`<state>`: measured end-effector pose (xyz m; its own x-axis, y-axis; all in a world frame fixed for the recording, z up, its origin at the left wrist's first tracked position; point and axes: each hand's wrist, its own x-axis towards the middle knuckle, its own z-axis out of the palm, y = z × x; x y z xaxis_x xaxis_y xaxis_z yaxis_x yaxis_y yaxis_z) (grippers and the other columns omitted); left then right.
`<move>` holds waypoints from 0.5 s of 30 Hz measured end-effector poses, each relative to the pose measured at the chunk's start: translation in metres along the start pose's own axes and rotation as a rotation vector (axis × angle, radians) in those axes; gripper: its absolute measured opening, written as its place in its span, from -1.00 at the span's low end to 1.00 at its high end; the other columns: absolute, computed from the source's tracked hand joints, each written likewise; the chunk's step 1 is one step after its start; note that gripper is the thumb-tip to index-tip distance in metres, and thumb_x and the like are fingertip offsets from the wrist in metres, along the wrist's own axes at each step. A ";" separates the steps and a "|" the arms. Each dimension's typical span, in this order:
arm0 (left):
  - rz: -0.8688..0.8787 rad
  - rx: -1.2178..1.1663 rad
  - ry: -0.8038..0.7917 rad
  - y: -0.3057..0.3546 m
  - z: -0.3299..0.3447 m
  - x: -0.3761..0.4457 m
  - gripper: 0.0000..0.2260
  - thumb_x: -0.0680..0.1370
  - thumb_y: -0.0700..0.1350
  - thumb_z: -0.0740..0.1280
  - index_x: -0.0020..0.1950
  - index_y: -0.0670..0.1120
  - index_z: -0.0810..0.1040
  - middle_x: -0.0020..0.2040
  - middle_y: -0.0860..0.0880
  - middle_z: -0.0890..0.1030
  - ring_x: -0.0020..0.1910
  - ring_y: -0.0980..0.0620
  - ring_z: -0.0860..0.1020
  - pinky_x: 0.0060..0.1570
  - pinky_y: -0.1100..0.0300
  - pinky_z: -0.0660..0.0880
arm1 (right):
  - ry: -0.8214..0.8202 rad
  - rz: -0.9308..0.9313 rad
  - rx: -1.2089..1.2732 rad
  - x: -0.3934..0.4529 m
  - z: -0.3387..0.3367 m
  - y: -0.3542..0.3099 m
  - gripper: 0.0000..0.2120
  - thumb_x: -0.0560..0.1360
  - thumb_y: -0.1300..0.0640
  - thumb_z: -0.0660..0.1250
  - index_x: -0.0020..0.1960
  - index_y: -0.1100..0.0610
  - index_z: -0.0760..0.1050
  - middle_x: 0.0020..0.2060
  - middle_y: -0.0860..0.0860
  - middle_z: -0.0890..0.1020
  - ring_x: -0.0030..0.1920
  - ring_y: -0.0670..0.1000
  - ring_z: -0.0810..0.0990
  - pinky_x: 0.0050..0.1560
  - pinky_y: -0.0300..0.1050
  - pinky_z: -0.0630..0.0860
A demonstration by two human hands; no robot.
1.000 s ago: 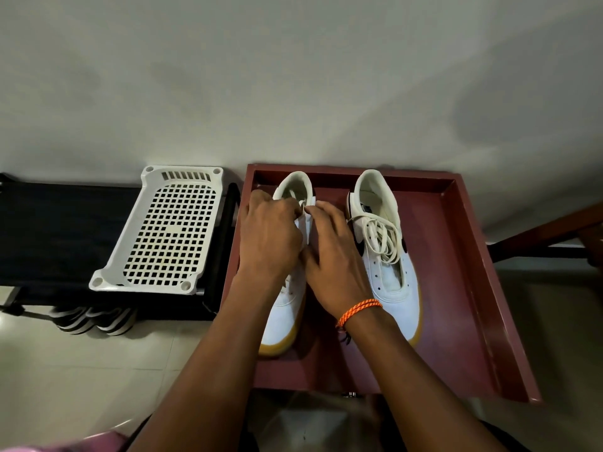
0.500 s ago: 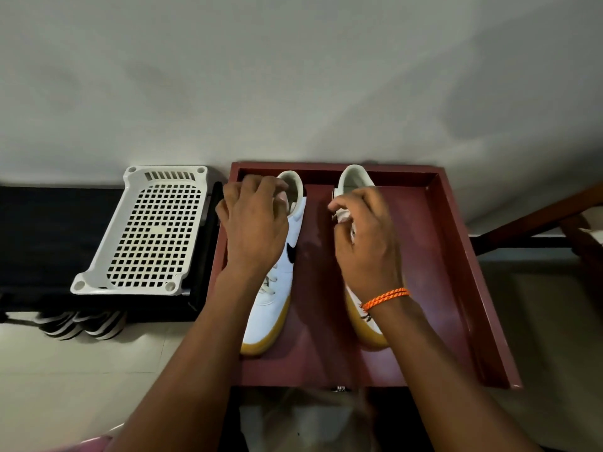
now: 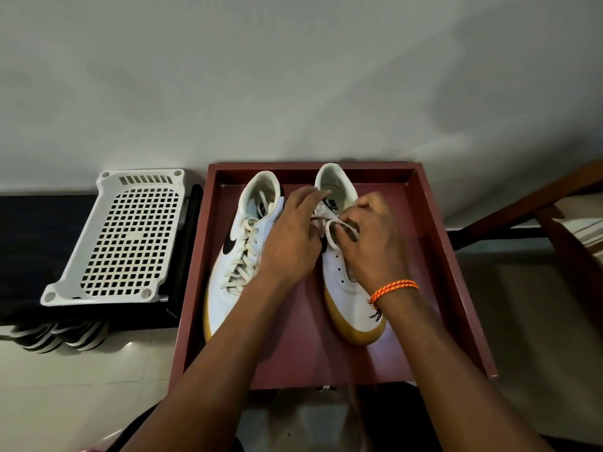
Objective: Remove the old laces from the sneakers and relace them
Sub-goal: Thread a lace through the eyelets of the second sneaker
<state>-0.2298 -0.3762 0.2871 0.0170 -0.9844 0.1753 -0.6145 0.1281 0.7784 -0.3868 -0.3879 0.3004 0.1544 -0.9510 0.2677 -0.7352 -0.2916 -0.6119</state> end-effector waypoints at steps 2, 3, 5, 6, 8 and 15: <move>-0.002 0.008 -0.009 0.000 0.004 0.003 -0.62 0.60 -0.30 0.28 0.39 -0.07 0.61 0.44 0.01 0.50 0.38 0.11 0.48 0.31 0.21 0.47 | -0.076 -0.020 0.072 -0.001 -0.008 0.003 -0.94 0.58 0.20 0.40 -0.08 0.11 0.60 -0.09 -0.05 0.54 -0.13 -0.05 0.54 -0.13 -0.04 0.51; 0.002 0.037 0.016 0.000 0.006 0.003 -0.71 0.63 -0.28 0.31 0.30 -0.09 0.65 0.38 0.01 0.52 0.30 0.12 0.50 0.23 0.23 0.48 | -0.105 -0.003 0.115 -0.001 -0.011 0.006 -0.91 0.59 0.21 0.37 -0.08 0.09 0.59 -0.16 -0.07 0.57 -0.18 -0.08 0.55 -0.18 -0.07 0.48; 0.003 0.062 0.068 0.003 0.011 0.005 -0.85 0.68 -0.18 0.31 0.17 -0.12 0.66 0.27 0.01 0.55 0.19 0.09 0.53 0.11 0.12 0.53 | -0.126 0.086 0.254 -0.004 -0.022 0.013 -0.88 0.65 0.20 0.32 -0.05 0.08 0.57 -0.28 -0.08 0.61 -0.30 -0.11 0.55 -0.28 -0.10 0.46; 0.009 0.055 0.091 0.007 0.012 0.006 -0.85 0.70 -0.12 0.30 0.13 -0.12 0.65 0.23 0.01 0.56 0.15 0.07 0.54 0.07 0.05 0.54 | -0.120 0.140 0.366 -0.006 -0.028 0.015 -0.87 0.67 0.22 0.29 -0.01 0.12 0.58 -0.30 -0.06 0.64 -0.34 -0.12 0.55 -0.32 -0.12 0.47; 0.026 -0.011 0.102 0.016 0.010 0.007 -0.81 0.71 -0.05 0.27 0.06 -0.11 0.62 0.09 0.03 0.60 0.05 0.04 0.57 0.00 -0.01 0.54 | -0.100 0.245 0.630 -0.009 -0.040 0.015 -0.86 0.71 0.29 0.24 0.06 0.29 0.56 -0.29 0.04 0.66 -0.38 -0.12 0.54 -0.36 -0.21 0.46; -0.003 -0.041 0.097 0.021 -0.002 0.002 -0.80 0.74 -0.04 0.27 0.01 0.00 0.66 -0.24 0.13 0.63 -0.31 0.21 0.54 -0.28 0.20 0.39 | 0.550 0.245 0.514 -0.003 -0.069 0.032 -0.88 0.63 0.28 0.28 0.03 0.20 0.60 -0.18 -0.05 0.64 -0.19 -0.15 0.60 -0.12 -0.18 0.57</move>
<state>-0.2415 -0.3755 0.3054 0.0964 -0.9687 0.2287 -0.5815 0.1316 0.8028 -0.4562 -0.3874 0.3320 -0.4200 -0.8461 0.3282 -0.2880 -0.2186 -0.9323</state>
